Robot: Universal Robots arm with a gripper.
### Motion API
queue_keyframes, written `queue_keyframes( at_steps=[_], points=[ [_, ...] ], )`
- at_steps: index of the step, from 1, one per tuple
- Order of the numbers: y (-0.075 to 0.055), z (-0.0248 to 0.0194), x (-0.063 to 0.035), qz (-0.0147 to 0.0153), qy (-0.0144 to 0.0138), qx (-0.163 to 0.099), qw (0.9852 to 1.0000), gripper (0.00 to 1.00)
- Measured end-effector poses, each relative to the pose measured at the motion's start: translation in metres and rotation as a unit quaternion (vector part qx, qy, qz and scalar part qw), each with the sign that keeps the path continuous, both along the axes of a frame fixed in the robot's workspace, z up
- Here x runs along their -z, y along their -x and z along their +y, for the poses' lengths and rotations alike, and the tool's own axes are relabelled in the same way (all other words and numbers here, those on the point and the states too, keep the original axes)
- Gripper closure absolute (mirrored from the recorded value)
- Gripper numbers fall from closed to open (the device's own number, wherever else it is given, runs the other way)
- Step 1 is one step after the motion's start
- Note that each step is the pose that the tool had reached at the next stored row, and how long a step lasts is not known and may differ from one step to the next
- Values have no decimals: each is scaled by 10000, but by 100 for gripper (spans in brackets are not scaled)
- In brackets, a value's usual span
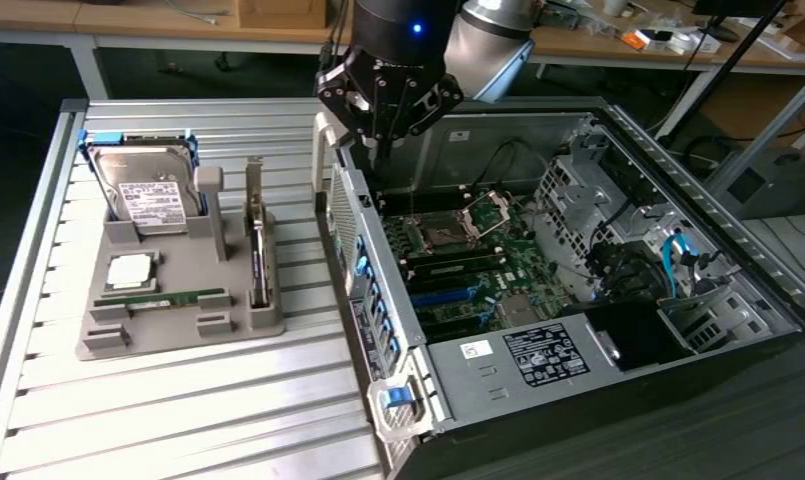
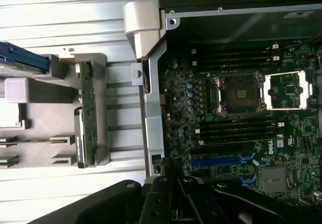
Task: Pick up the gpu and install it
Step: 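Reach for the gpu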
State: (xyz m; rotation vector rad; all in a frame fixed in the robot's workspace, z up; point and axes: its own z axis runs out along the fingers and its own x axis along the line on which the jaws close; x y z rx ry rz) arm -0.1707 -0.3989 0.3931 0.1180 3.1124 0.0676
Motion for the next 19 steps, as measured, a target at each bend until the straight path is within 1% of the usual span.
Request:
queue_keyframes(
  at_steps=[19],
  points=[
    [53, 0, 1, 0, 0, 0, 10000, 89]
  ],
)
